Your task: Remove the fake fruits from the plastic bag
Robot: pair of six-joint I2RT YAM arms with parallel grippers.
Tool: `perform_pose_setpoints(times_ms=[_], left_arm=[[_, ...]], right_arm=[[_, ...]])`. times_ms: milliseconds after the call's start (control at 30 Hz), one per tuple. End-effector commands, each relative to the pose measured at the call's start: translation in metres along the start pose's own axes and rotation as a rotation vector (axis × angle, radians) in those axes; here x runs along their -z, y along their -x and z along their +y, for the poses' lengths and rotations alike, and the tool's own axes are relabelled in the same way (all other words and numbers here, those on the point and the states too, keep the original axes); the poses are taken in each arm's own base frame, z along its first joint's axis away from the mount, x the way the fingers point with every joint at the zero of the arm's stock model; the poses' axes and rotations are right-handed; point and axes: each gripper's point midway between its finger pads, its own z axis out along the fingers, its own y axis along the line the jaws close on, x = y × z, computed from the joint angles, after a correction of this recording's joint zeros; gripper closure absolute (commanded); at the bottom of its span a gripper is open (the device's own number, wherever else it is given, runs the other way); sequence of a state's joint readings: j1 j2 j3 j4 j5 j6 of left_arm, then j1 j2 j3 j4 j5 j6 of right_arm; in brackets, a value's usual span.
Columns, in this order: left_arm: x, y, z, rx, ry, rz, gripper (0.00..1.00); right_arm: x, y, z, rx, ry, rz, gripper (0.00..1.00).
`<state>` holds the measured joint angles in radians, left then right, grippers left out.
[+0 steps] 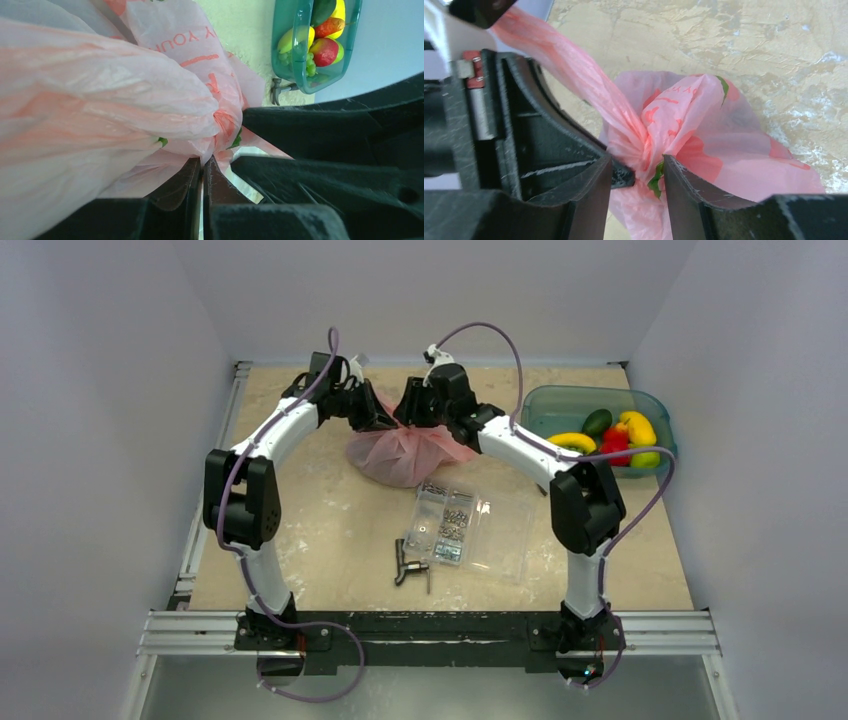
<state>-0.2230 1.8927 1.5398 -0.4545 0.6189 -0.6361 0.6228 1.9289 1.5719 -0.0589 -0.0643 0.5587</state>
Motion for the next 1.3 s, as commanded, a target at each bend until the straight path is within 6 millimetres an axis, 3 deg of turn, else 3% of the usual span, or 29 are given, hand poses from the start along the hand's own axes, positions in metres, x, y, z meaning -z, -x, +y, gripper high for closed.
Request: perform_pose_setpoints(times_ms=[0,200,267,333,433,467,567,667,767,1033,1267], left_arm=[[0.013,0.006,-0.026,-0.023,-0.081,-0.031,1.0],[0.015,0.006,-0.028,-0.021,-0.084,-0.034,1.0],[0.014,0.005,-0.028,-0.015,-0.087,-0.03,1.0],[0.015,0.006,-0.028,-0.014,-0.086,-0.032,1.0],[0.015,0.005,-0.026,-0.009,-0.072,-0.035,1.0],[0.015,0.005,-0.025,-0.006,-0.063,-0.037,1.0],[0.018,0.007,-0.019,0.001,-0.021,-0.052,1.0],[0.021,0.01,-0.015,0.014,-0.008,-0.063,1.0],[0.024,0.013,-0.01,0.023,0.003,-0.076,1.0],[0.04,0.021,-0.009,-0.017,0.023,-0.12,1.0],[0.045,0.02,-0.019,-0.04,-0.005,-0.122,1.0]], right_arm=[[-0.01,0.012,-0.008,0.022,-0.06,-0.019,0.59],[-0.016,0.012,-0.017,0.044,-0.12,-0.019,0.59],[-0.018,0.01,-0.018,0.045,-0.122,-0.016,0.64],[-0.019,0.011,-0.019,0.041,-0.123,-0.021,0.74],[-0.019,0.015,-0.012,0.012,-0.101,-0.036,0.97],[-0.018,0.018,-0.014,-0.004,-0.113,-0.05,1.0],[-0.005,0.033,-0.02,-0.082,-0.121,-0.121,1.0],[0.015,0.053,-0.018,-0.235,0.028,-0.216,1.0],[0.03,0.06,-0.025,-0.327,0.123,-0.247,1.0],[0.045,0.065,-0.034,-0.353,0.16,-0.254,1.0],[0.032,0.064,-0.031,-0.234,0.158,-0.134,1.0]])
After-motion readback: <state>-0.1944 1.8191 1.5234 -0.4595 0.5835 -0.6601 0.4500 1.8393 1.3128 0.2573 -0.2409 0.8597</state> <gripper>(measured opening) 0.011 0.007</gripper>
